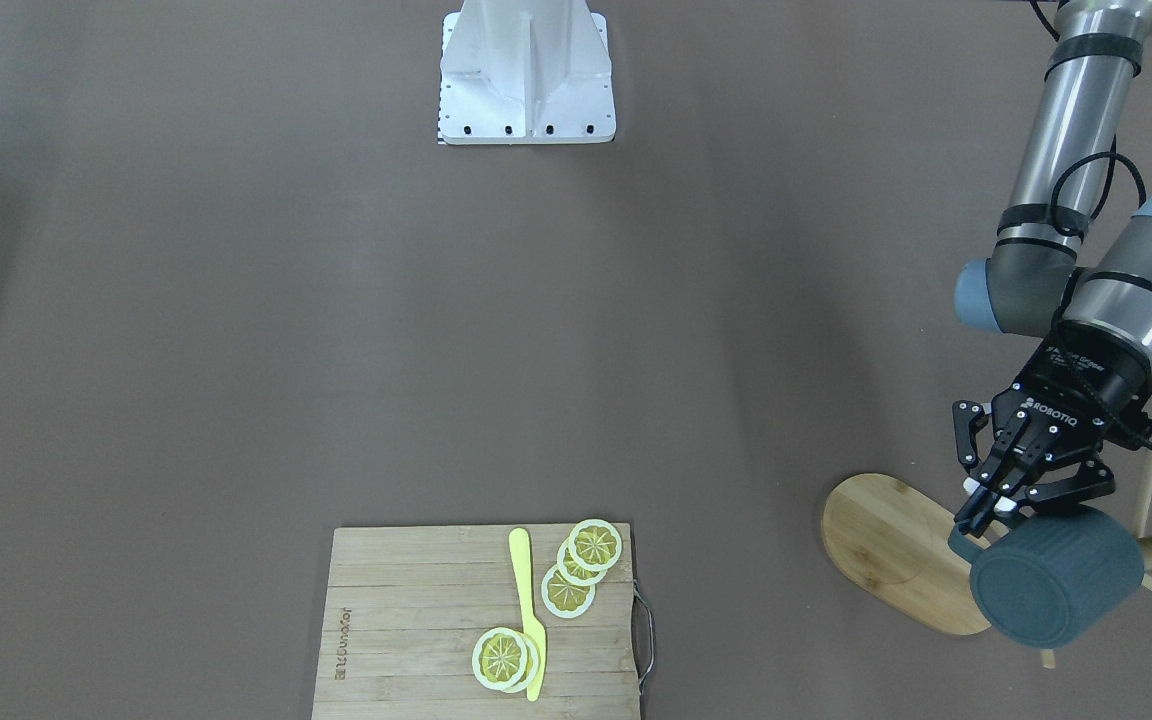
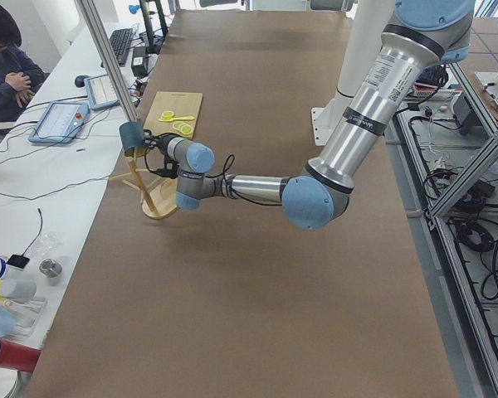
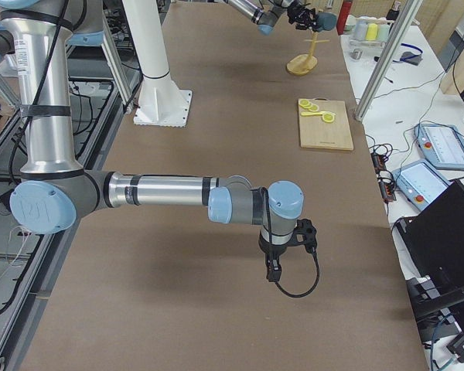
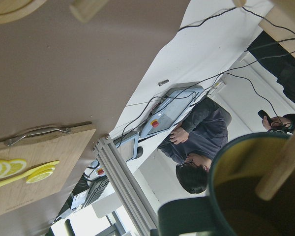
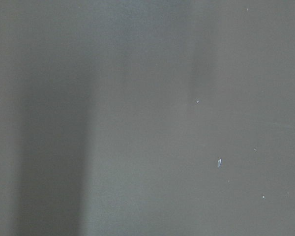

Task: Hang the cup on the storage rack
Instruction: 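Open the left gripper to release the mug on the peg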

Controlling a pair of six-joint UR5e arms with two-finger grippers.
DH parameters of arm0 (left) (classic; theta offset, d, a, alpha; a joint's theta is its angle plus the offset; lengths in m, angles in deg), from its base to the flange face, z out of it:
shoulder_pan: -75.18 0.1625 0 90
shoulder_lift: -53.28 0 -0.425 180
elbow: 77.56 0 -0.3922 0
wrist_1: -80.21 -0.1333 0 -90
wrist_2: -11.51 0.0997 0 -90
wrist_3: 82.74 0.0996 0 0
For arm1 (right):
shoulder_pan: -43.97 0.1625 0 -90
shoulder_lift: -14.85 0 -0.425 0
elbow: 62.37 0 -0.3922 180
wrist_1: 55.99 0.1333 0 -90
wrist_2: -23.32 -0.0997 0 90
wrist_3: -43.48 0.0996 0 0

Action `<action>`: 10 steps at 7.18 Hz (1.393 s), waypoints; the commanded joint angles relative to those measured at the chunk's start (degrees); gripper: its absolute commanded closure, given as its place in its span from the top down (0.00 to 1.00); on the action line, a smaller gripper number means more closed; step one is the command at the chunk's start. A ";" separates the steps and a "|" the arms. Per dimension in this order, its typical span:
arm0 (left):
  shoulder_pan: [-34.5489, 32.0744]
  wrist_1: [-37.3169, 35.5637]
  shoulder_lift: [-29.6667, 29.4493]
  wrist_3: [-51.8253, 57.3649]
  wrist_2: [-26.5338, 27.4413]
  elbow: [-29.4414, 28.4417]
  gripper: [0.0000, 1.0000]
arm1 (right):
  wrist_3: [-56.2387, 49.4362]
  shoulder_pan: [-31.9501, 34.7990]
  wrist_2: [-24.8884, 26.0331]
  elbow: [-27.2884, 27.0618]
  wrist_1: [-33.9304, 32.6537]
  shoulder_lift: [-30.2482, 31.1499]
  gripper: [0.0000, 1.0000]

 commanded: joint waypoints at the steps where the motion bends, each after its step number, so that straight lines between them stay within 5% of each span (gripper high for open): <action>1: 0.09 2.72 0.15 0.07 0.26 -2.74 0.00 | 0.00 0.00 0.01 0.00 -0.04 0.00 1.00; 8: 2.73 2.90 0.15 0.25 3.96 -3.89 0.03 | 0.00 0.00 0.01 0.00 -0.04 0.00 1.00; 9: 2.90 2.99 0.07 2.51 3.96 -3.89 0.16 | 0.00 0.00 0.01 0.09 -0.04 0.00 1.00; 10: 3.16 2.99 0.15 4.88 3.96 -3.98 0.51 | 0.00 -0.09 0.01 0.09 -0.04 0.00 1.00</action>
